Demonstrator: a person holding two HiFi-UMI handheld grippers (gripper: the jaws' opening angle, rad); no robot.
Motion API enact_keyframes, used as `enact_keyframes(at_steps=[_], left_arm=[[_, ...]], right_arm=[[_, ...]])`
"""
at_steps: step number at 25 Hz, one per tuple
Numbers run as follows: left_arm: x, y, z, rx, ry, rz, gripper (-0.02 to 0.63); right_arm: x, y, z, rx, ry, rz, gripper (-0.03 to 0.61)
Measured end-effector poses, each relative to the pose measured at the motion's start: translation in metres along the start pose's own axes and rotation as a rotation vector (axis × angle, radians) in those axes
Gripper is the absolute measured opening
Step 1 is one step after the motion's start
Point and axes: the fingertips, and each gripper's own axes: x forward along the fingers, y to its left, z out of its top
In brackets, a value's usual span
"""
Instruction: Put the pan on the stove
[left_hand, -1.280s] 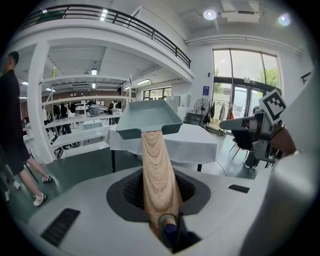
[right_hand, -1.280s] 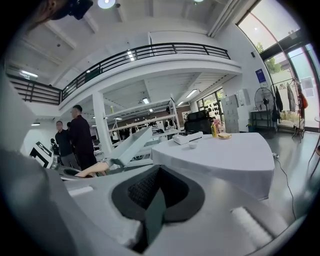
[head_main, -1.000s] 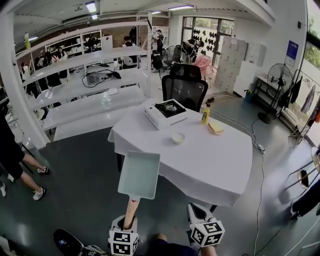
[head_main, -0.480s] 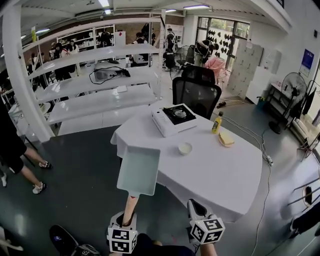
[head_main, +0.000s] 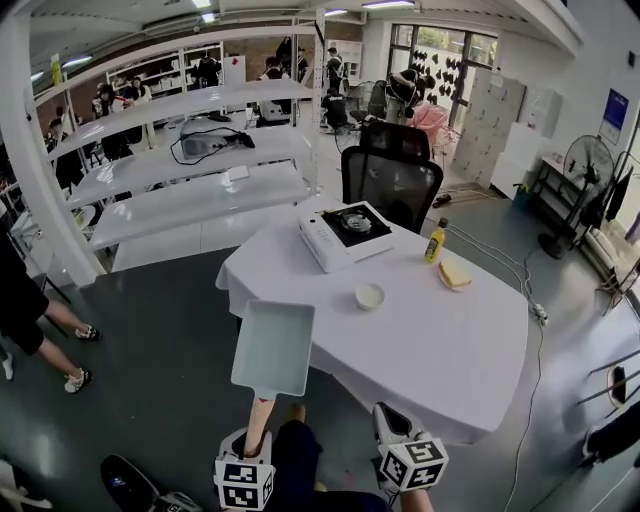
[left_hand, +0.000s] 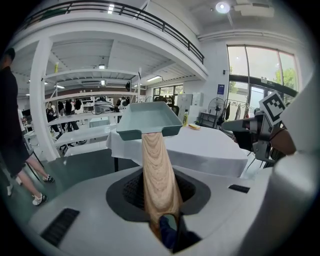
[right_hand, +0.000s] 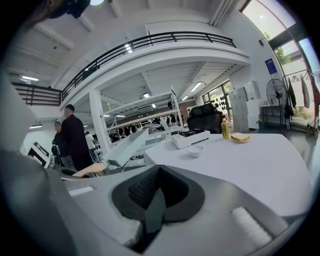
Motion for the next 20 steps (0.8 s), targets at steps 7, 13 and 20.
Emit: enact_keyframes(at_steps=[7,13,20], left_arm=[[0.056,0.022,0.044,0.016,-0.005,-0.037,0.094],[0.113,0.059,0.107,0.051,-0.02,-0.067,0.094],[0.182,0.113,0.178,0.092,-0.037,-0.103,0.095]], right_arm=[[0.055,-0.017,0.025,0.0,0.001,-0.035,0.0],[0.129,-0.024,0.077,-0.006,-0.029,-0.056,0.0],[0.218,-0.028,0.118,0.0,-0.045,-0.088,0.0]])
